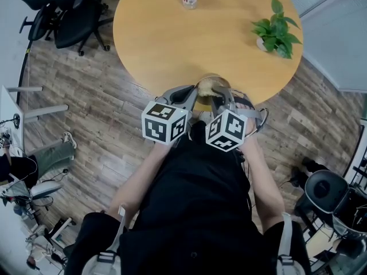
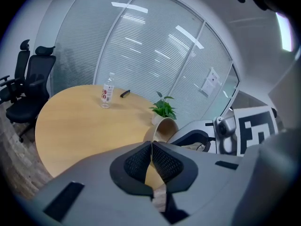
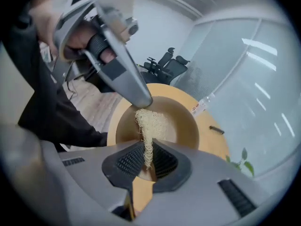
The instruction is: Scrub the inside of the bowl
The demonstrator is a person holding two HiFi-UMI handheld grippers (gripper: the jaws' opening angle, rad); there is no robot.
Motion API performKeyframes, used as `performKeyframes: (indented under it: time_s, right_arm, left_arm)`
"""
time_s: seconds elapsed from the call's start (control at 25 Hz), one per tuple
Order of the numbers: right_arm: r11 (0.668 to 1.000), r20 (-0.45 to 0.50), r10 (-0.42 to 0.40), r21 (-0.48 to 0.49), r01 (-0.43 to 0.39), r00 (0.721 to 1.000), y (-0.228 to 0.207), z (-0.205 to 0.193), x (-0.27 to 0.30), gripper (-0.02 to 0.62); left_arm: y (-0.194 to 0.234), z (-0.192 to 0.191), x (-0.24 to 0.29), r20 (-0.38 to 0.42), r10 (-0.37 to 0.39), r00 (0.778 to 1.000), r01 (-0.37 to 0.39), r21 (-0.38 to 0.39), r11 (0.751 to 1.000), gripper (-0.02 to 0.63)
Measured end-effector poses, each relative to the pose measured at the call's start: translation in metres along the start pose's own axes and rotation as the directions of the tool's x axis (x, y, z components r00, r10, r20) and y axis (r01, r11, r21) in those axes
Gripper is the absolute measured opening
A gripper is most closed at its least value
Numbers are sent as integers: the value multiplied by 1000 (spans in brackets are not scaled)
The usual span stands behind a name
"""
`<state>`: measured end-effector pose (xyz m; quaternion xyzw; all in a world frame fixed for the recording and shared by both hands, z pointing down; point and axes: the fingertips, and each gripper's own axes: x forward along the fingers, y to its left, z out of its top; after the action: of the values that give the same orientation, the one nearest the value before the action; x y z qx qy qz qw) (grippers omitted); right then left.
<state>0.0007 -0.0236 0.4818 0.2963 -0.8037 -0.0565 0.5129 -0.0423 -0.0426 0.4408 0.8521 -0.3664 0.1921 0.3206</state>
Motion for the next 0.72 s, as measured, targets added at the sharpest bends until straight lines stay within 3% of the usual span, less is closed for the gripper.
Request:
performKeyframes:
  time_s: [0.08, 0.16, 0.32, 0.48, 0.72]
  right_arm:
    - [989, 2, 69, 134, -68, 998, 6, 0, 0, 38]
    - [955, 17, 130, 265, -130, 991, 10, 1, -1, 37]
    - [834, 96, 213, 500, -232, 972, 10, 3, -1, 37]
    - [735, 137, 259, 614, -287, 956, 11, -2, 0, 37]
    - [548, 209, 299, 761, -347, 931, 13, -2, 1, 37]
  left_arm:
    - [-3, -2, 0, -6, -6, 1000, 6, 9, 1000, 15]
    - [-5, -3, -1, -10, -12, 1000, 12, 16, 1000, 15]
    - [-8, -3, -2, -4, -21, 1000, 21, 24, 1000, 15]
    - [-12, -5, 1, -8, -19, 1000, 20, 44, 999, 15]
    - [-12, -6, 0, -13, -14, 1000, 15, 68, 998, 15]
